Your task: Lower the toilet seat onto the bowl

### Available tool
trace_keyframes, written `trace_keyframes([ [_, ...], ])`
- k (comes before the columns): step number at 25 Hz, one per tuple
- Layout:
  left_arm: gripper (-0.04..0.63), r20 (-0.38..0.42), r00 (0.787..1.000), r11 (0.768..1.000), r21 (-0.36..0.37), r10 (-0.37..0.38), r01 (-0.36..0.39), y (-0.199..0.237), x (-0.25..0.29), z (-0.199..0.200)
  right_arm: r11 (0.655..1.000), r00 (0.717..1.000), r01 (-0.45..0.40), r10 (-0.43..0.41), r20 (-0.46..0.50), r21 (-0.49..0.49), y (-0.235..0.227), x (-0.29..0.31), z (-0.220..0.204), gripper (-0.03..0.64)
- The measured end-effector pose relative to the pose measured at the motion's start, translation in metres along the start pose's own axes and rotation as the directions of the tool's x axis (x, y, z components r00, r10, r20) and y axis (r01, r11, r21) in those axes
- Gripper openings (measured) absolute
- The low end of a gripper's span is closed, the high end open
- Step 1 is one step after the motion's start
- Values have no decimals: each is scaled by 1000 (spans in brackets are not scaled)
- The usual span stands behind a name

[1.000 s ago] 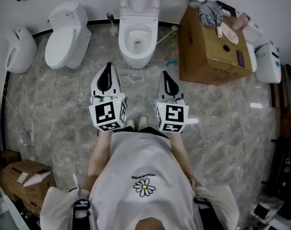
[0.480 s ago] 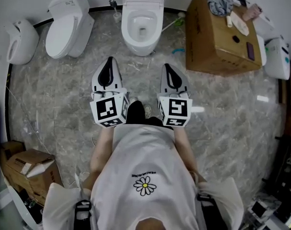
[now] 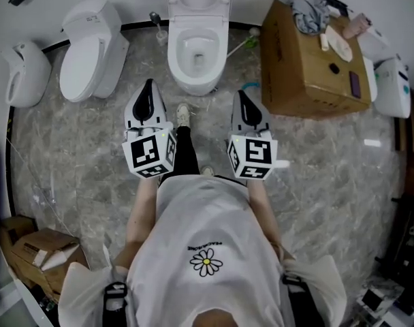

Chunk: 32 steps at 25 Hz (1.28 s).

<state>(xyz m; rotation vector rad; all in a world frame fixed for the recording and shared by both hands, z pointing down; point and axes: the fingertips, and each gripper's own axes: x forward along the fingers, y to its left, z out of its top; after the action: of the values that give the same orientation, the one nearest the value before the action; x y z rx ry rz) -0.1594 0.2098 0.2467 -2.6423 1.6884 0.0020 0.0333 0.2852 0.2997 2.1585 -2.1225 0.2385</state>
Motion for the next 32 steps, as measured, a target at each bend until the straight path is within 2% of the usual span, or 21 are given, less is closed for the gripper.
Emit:
trace_keyframes([
  [5, 23, -5, 1000, 999, -23, -28, 28, 13, 68, -9, 999, 999, 35, -35, -17, 9, -17, 63, 3, 29],
  [10, 23, -22, 999, 997, -64, -34, 33, 47, 149, -23, 999, 997, 39, -37, -71, 27, -21, 151, 4, 29],
  [17, 23, -22, 995, 992, -82, -96, 94, 83, 284, -18, 996, 995, 79, -76, -70, 40, -32, 278, 50, 29],
  [22, 23, -27, 988, 985, -81, -153, 150, 95, 361, -11, 989, 991, 115, -108, -84, 90, -41, 347, 64, 29],
  [26, 23, -57, 985, 985, -77, -162, 157, 99, 396, -15, 981, 989, 139, -130, -75, 133, -62, 379, 72, 29],
  [32, 23, -97, 989, 989, -102, -114, 104, 93, 415, -26, 982, 988, 127, -113, -102, 142, -91, 412, 69, 29],
])
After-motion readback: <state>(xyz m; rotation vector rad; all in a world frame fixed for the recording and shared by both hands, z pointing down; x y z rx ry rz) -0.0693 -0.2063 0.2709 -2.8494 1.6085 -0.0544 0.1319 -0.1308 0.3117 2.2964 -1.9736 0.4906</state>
